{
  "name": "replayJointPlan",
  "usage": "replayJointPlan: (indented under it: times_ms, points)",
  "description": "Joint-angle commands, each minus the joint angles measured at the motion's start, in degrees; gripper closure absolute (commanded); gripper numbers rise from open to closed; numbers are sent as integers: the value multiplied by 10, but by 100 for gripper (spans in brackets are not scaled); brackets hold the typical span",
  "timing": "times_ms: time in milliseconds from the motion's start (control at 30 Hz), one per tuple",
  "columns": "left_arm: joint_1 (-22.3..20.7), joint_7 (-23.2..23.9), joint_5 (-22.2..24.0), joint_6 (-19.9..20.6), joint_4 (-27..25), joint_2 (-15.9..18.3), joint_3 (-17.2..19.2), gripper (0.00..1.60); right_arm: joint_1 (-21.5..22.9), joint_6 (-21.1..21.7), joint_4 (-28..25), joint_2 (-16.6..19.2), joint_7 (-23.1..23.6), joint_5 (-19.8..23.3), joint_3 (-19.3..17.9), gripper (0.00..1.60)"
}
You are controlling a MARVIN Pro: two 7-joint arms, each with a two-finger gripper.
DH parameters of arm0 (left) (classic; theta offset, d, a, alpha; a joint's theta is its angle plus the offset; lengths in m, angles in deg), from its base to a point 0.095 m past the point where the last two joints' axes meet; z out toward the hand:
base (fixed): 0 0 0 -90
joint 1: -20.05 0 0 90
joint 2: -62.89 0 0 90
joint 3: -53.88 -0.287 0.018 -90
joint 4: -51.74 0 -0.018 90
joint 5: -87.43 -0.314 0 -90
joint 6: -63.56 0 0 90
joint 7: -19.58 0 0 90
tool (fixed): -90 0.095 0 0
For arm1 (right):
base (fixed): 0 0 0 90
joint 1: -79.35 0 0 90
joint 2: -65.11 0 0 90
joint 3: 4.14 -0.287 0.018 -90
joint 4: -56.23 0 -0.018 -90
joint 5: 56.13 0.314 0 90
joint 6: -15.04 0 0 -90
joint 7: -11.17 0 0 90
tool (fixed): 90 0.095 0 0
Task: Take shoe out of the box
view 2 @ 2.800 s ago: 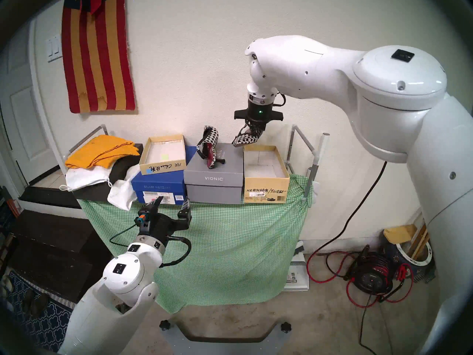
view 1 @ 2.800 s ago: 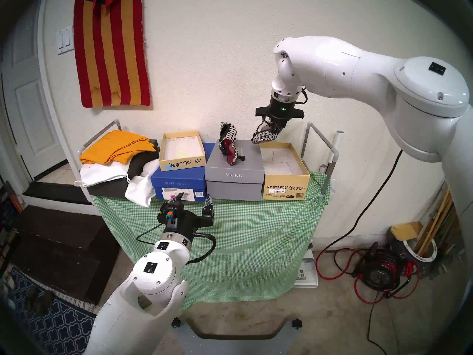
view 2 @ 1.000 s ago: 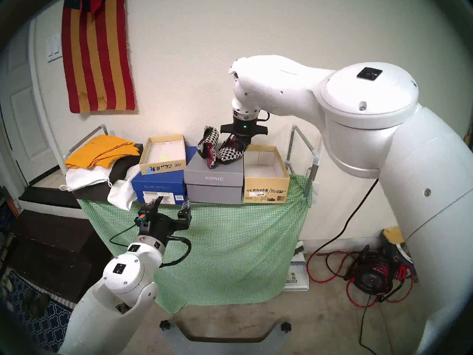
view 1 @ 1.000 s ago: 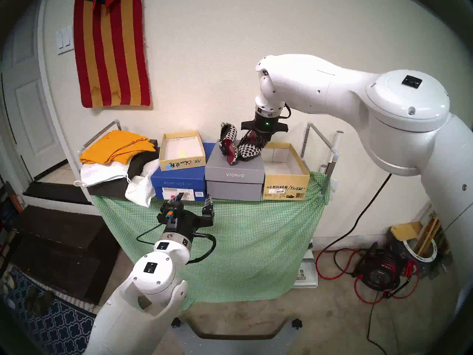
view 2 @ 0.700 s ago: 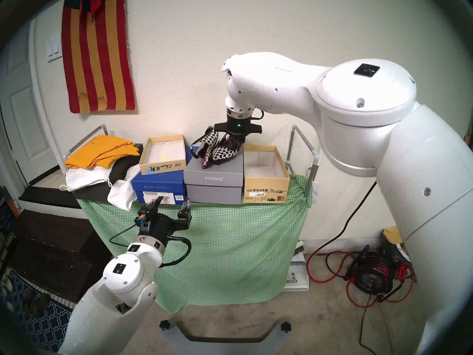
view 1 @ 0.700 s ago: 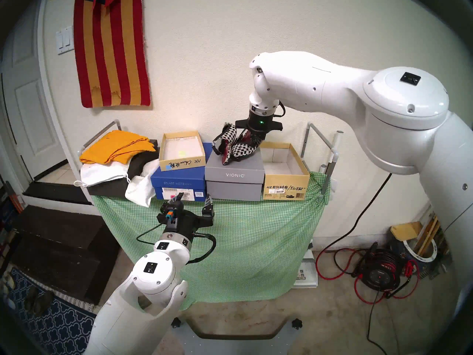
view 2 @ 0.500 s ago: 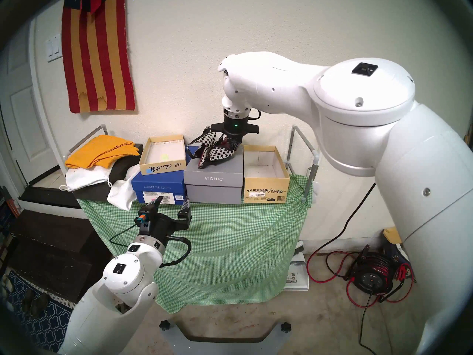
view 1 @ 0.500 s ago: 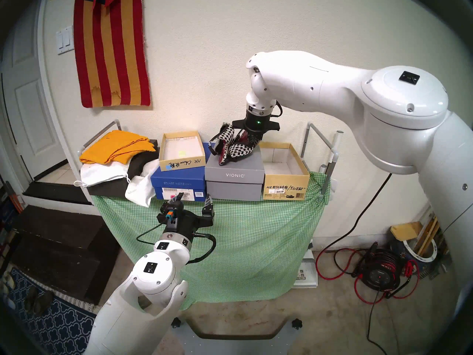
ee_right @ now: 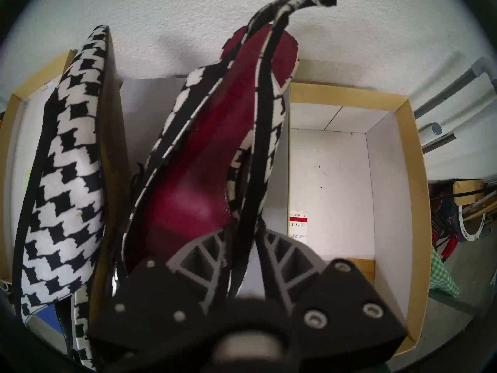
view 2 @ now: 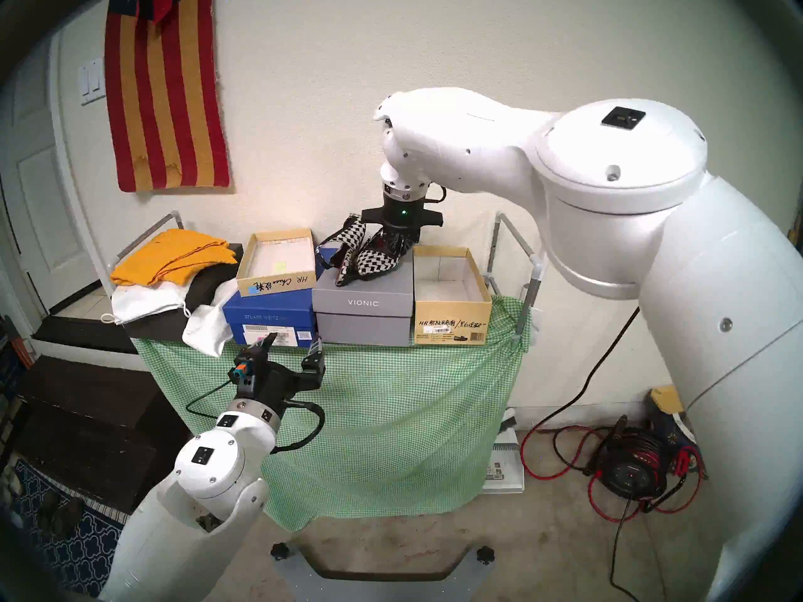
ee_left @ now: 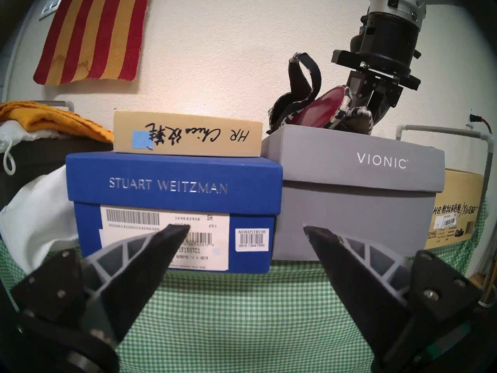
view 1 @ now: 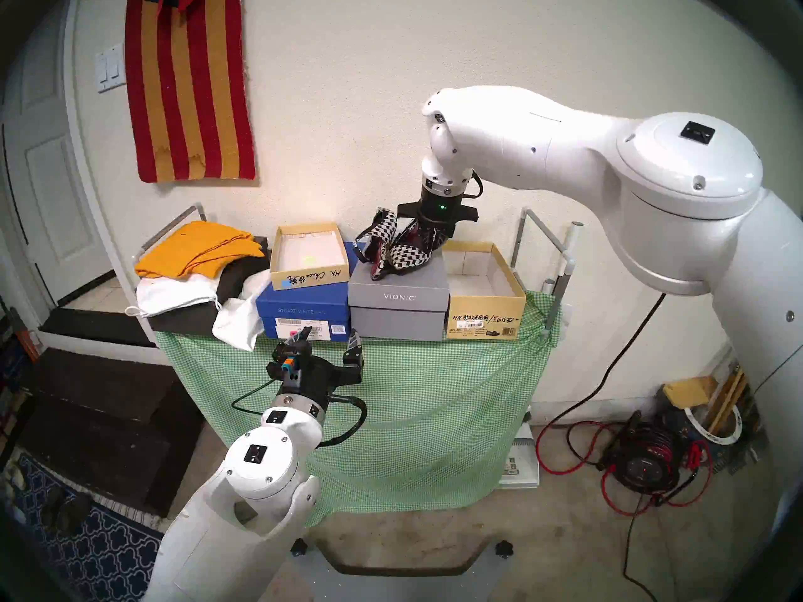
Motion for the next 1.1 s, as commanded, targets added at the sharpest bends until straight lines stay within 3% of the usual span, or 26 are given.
replayJointPlan:
  times_ms: [0,67,100,167,1067]
  points:
    - [0,0,0,0,0,1,0,0,6,-1,0,12,-12,-1,2,72]
    - [0,0,0,0,0,1,0,0,9,-1,-1,14,-12,-1,2,40]
    - [0,0,0,0,0,1,0,0,10,-1,-2,15,-12,-1,1,9]
    - [0,0,0,0,0,1,0,0,11,-1,-3,16,-12,-1,1,0]
    - [0,0,0,0,0,1,0,0,60,-1,-60,57,1,-1,-20,0]
